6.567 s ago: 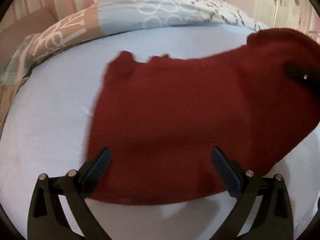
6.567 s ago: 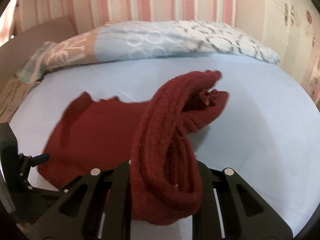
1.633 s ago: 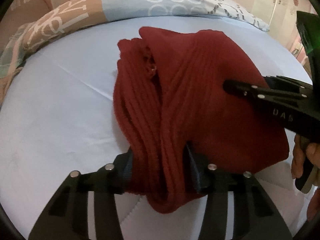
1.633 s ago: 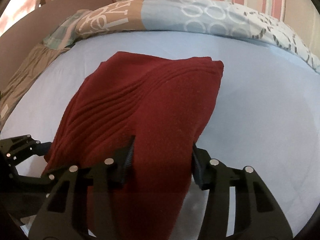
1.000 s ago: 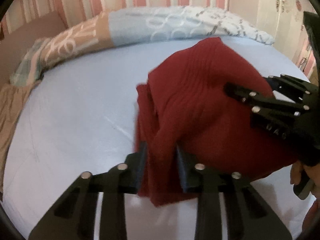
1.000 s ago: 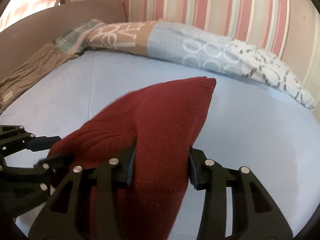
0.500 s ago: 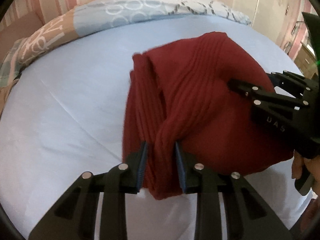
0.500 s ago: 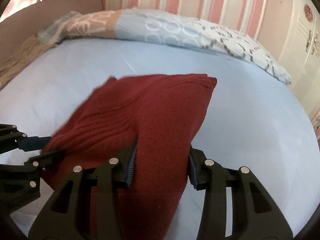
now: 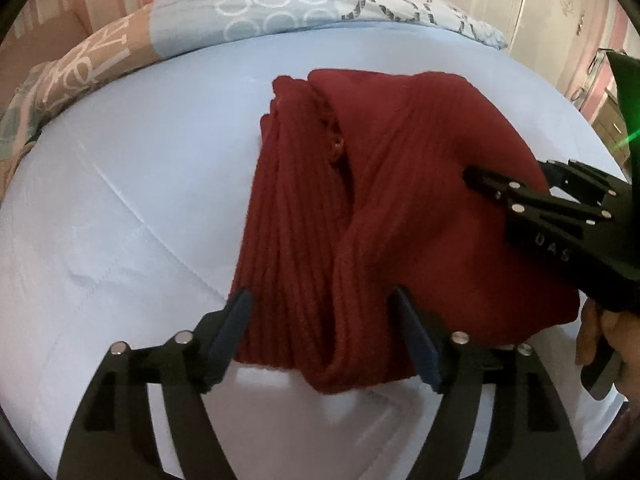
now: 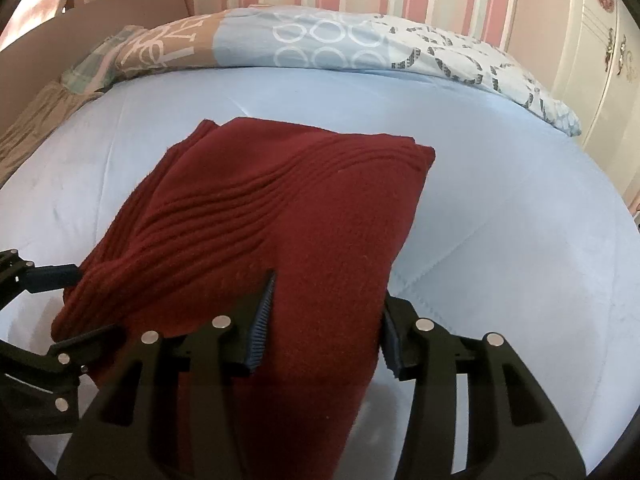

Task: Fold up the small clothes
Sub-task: 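Open both tools and lift them off the folded sweater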

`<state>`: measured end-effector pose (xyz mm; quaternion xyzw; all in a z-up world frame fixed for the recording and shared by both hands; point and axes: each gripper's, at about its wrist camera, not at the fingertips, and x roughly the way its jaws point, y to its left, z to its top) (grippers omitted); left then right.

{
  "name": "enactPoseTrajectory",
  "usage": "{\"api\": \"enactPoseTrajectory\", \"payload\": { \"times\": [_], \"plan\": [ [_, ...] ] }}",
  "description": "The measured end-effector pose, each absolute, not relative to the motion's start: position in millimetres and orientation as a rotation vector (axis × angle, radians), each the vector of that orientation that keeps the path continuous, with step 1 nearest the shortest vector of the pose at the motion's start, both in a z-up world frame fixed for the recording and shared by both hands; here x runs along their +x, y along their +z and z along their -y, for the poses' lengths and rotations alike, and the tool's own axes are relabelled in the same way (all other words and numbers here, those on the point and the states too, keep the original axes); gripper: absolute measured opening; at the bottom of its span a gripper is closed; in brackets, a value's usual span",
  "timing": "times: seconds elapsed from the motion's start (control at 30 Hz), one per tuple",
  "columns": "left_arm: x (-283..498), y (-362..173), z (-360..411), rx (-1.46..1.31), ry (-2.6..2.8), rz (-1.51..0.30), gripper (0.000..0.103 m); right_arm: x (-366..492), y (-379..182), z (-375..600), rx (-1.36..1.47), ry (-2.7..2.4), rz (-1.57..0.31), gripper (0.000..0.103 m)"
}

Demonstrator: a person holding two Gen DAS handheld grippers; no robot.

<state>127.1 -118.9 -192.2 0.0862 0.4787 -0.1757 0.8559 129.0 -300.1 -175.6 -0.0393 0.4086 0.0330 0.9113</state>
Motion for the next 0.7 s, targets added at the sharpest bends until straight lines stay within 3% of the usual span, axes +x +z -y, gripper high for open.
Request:
{"api": "enactPoseTrajectory", "payload": {
  "times": [0.07, 0.1, 0.37, 0.47, 0.7],
  "plan": [
    [126.5, -193.4, 120.0, 0.209, -0.337, -1.0, 0.095, 128.7, -175.2, 301.2, -0.078, 0.066, -0.845, 0.047],
    [127.4, -194.1, 118.9, 0.21, -0.329, -0.998, 0.097, 127.8, -175.3, 301.4, -0.078, 0.066, -0.845, 0.047],
    [140.2, -211.0, 105.6, 0.094, -0.353, -1.074, 0.102, 127.5, -174.6, 301.5, -0.082, 0.062, -0.848, 0.049],
    [142.5, -214.9, 104.3, 0.08, -0.363, -1.082, 0.102, 129.0, -175.5, 303.3, -0.086, 0.043, -0.846, 0.059],
    [133.0, -204.4, 103.0, 0.092, -0.383, -1.084, 0.101, 127.3, -171.6, 305.8, -0.101, 0.042, -0.839, 0.065]
  ]
}}
